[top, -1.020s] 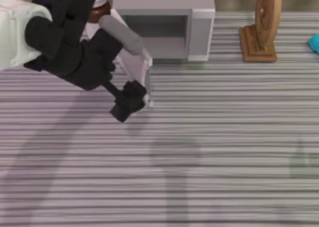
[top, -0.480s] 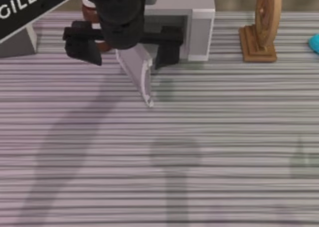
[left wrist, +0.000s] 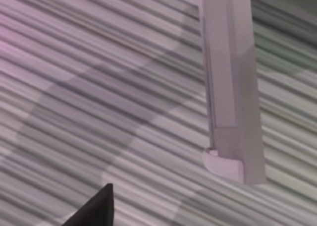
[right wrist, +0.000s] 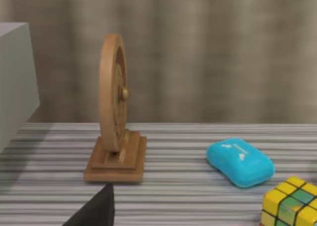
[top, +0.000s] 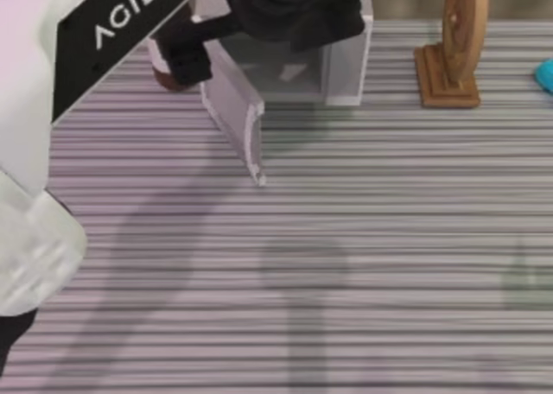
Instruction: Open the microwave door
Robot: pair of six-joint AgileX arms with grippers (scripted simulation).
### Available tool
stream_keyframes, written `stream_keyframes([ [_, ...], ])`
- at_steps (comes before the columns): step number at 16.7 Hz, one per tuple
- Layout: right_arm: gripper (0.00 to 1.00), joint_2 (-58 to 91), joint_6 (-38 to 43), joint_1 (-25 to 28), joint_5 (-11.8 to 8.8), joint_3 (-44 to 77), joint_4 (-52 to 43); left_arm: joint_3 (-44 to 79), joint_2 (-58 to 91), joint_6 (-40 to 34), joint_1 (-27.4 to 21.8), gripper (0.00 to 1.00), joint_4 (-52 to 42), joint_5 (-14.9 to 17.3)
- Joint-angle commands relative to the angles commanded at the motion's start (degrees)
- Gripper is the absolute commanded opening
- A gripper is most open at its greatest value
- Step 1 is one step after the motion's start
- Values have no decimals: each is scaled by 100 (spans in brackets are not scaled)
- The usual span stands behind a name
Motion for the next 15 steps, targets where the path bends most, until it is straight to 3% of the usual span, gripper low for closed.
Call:
stream_keyframes([
  [5,100,0,0,0,0,0,0,702,364,-778,-181,100,-426,-283],
  [11,100,0,0,0,0,0,0,603,327,-738,-132,100,-326,-272],
  [15,100,0,0,0,0,0,0,-268,168,-533,37,100,474,-249],
])
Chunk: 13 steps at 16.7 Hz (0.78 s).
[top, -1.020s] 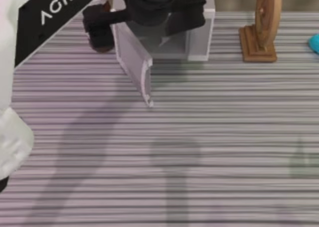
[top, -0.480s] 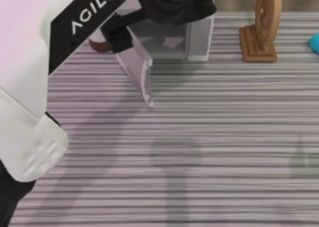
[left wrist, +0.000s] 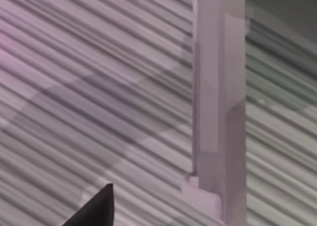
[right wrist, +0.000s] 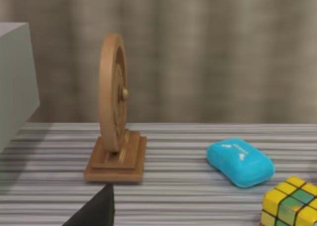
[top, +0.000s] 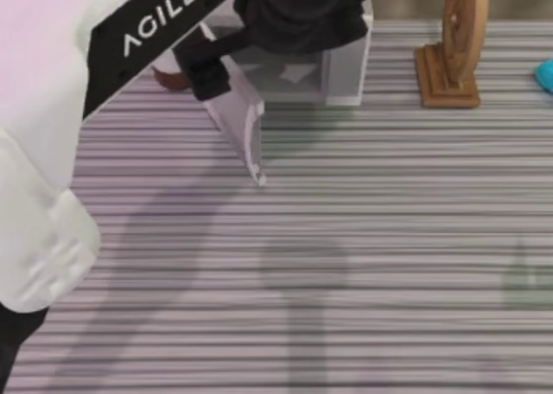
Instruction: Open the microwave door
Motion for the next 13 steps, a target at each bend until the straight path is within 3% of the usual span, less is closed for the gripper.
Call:
stream_keyframes([
  [6,100,0,0,0,0,0,0,-1773,-283,359,331,100,1626,59],
  [12,100,0,0,0,0,0,0,-2015,-323,421,388,100,1866,70],
  [13,100,0,0,0,0,0,0,-2015,-323,421,388,92,1866,70],
])
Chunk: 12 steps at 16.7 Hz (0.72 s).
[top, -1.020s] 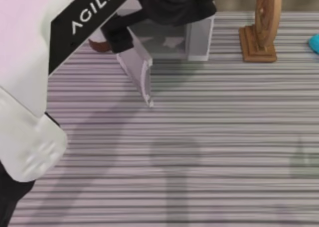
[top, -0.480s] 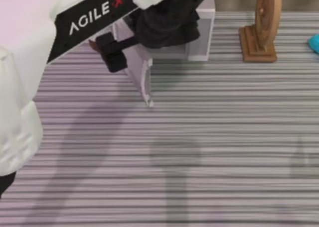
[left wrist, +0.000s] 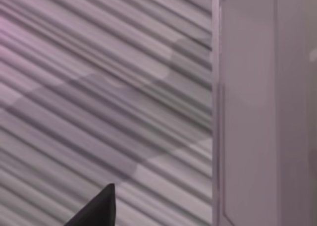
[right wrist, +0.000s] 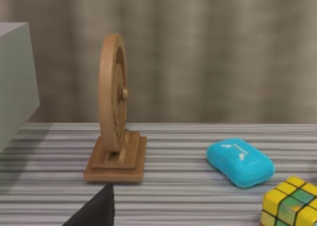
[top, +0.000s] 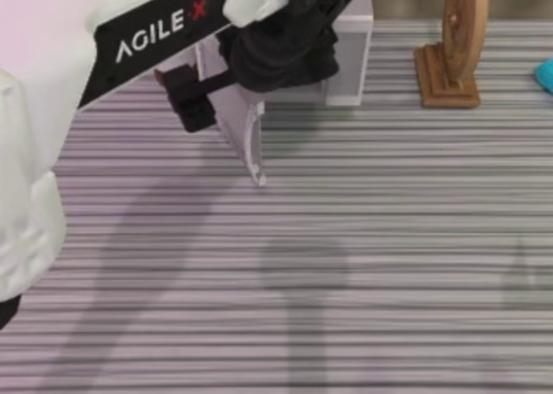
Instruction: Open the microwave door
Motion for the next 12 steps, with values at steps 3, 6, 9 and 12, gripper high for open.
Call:
stream_keyframes([
  [3,100,0,0,0,0,0,0,0,0,0,0,70,0,0],
  [6,100,0,0,0,0,0,0,0,0,0,0,47,0,0],
  [9,100,0,0,0,0,0,0,0,0,0,0,25,0,0],
  [12,100,0,0,0,0,0,0,0,0,0,0,2,0,0],
])
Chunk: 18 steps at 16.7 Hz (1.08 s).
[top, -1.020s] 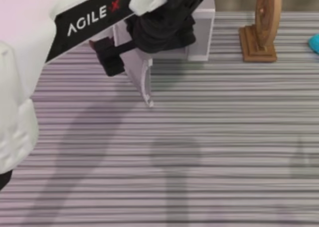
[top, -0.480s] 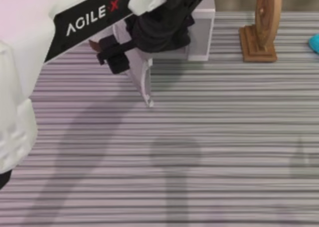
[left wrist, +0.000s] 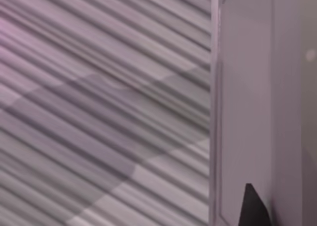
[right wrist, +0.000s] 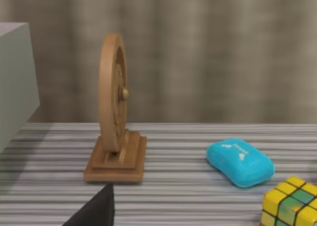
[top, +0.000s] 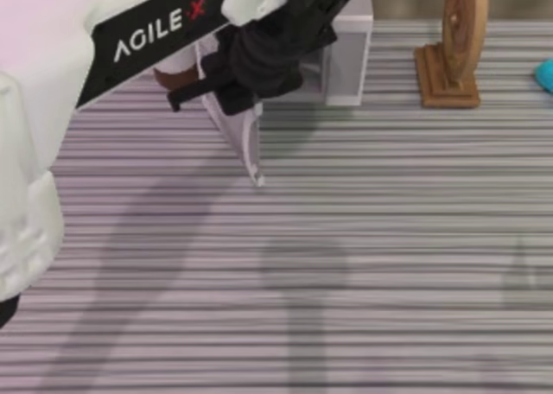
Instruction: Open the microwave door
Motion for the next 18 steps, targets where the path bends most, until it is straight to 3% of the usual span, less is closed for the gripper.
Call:
stream_keyframes([
  [11,100,0,0,0,0,0,0,80,54,12,-21,0,-67,44],
  [14,100,0,0,0,0,0,0,660,369,63,31,0,-546,319],
  [18,100,0,0,0,0,0,0,2225,1041,152,219,0,-1609,939],
])
